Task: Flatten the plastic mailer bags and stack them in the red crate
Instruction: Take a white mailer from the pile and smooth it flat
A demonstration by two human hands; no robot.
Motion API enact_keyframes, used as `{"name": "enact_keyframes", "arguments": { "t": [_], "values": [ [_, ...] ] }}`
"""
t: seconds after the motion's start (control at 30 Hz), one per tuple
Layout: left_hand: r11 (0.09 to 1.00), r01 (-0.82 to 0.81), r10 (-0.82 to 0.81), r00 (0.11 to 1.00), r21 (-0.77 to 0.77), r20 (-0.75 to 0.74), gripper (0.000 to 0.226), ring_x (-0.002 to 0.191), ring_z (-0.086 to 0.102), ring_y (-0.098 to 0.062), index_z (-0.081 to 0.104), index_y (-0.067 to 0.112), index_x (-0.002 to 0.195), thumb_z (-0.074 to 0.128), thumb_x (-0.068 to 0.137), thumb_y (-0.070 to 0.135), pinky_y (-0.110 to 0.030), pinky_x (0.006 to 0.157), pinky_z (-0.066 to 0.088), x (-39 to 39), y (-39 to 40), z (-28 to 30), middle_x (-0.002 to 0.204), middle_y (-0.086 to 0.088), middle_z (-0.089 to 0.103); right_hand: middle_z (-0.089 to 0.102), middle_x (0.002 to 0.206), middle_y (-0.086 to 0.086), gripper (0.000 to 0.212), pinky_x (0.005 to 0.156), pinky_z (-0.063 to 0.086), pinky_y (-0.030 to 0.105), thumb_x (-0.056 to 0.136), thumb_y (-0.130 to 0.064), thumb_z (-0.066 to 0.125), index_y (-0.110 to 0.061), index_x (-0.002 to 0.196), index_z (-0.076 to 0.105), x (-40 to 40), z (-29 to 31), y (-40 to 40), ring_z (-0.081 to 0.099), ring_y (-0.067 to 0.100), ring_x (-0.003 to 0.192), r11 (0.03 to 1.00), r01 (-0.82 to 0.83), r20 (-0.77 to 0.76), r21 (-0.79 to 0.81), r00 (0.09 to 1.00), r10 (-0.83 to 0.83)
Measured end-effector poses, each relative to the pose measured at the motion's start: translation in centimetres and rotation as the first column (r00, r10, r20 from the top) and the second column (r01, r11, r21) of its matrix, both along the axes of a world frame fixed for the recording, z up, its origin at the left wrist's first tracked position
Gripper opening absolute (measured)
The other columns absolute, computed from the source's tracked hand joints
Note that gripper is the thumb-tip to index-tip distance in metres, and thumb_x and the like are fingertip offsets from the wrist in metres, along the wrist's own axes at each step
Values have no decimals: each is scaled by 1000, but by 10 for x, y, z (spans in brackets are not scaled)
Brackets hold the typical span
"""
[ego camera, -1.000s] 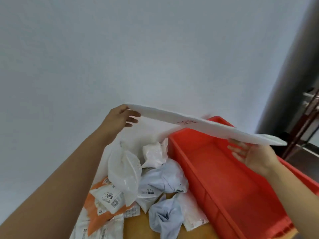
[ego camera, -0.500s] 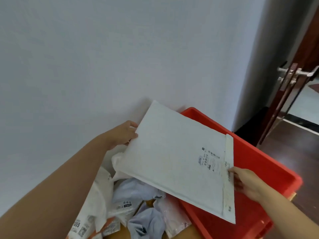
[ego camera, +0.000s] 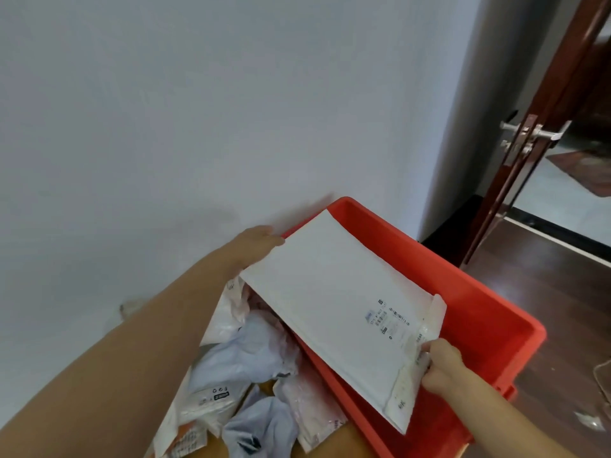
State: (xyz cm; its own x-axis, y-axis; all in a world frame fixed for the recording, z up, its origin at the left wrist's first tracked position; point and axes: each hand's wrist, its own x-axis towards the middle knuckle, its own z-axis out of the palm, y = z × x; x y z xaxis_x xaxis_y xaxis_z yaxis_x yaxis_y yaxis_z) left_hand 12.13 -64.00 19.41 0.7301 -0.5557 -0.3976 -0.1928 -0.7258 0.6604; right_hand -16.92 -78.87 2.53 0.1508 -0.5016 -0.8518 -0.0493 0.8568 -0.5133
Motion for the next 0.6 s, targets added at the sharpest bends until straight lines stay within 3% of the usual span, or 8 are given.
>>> {"name": "enact_keyframes", "arguments": {
  "t": [0.07, 0.1, 0.17, 0.27, 0.33, 0.47, 0.53, 0.6],
  "values": [
    [1000, -8, 8, 1000, -26, 8, 46, 134, 45, -24, 51, 21, 141, 57, 96, 30, -30, 103, 36, -1, 2, -7, 142, -1, 47, 50, 74, 12, 26, 53, 45, 33, 89, 13, 33, -5, 81, 50, 7, -2, 4, 51, 24, 56, 998, 54, -29, -19, 998, -55],
    [999, -11, 11, 1000, -37, 0, 31, 129, 50, -26, 60, 23, 126, 57, 96, 29, -33, 102, 38, -2, 4, -11, 130, -1, 52, 49, 72, 9, 27, 46, 44, 28, 90, 11, 33, -6, 80, 50, 10, -6, 6, 52, 21, 47, 996, 76, -49, -37, 996, -78],
    [999, -13, 13, 1000, -50, 2, 15, 124, 54, -28, 63, 26, 109, 59, 95, 29, -38, 105, 40, -6, 9, -19, 125, 0, 56, 51, 73, 7, 27, 43, 47, 24, 92, 9, 32, -5, 89, 56, 15, -13, 9, 56, 16, 42, 991, 119, -72, -67, 990, -124],
    [998, 0, 1, 1000, -56, 8, 46, 130, 48, -22, 52, 19, 140, 59, 96, 29, -37, 113, 35, -13, 16, -35, 143, -2, 50, 65, 111, 17, 38, 85, 53, 44, 95, 4, 34, -1, 124, 58, 17, -28, 10, 66, 35, 95, 988, 136, -137, -69, 980, -145],
    [999, -3, 3, 1000, -51, 6, 47, 129, 49, -20, 51, 18, 141, 59, 96, 29, -35, 112, 35, -18, 21, -45, 143, -1, 50, 58, 133, 20, 39, 95, 48, 46, 98, 0, 35, 5, 134, 51, 15, -34, 13, 59, 40, 119, 992, 112, -189, -62, 974, -122],
    [999, -11, 10, 1000, -34, -19, 44, 123, 53, -20, 54, 18, 137, 60, 95, 30, -37, 109, 41, -24, 32, -55, 139, -1, 53, 52, 141, 23, 41, 99, 46, 47, 101, -4, 33, 5, 139, 45, 19, -37, 22, 53, 40, 127, 997, 14, -206, -70, 978, -29],
    [999, -14, 14, 1000, -44, -18, 44, 119, 54, -19, 55, 17, 137, 59, 95, 29, -34, 103, 44, -25, 34, -60, 136, -1, 54, 56, 138, 19, 42, 103, 46, 48, 99, 1, 31, 5, 139, 46, 22, -49, 21, 55, 38, 125, 999, 33, -207, -41, 977, -41],
    [999, -23, 21, 999, -45, -29, 42, 119, 54, -17, 55, 16, 136, 59, 96, 28, -33, 103, 43, -29, 36, -64, 134, 0, 55, 61, 128, 18, 43, 98, 49, 53, 95, 6, 35, 4, 135, 49, 27, -59, 19, 61, 40, 116, 998, 53, -202, -32, 978, -59]
  ]
}}
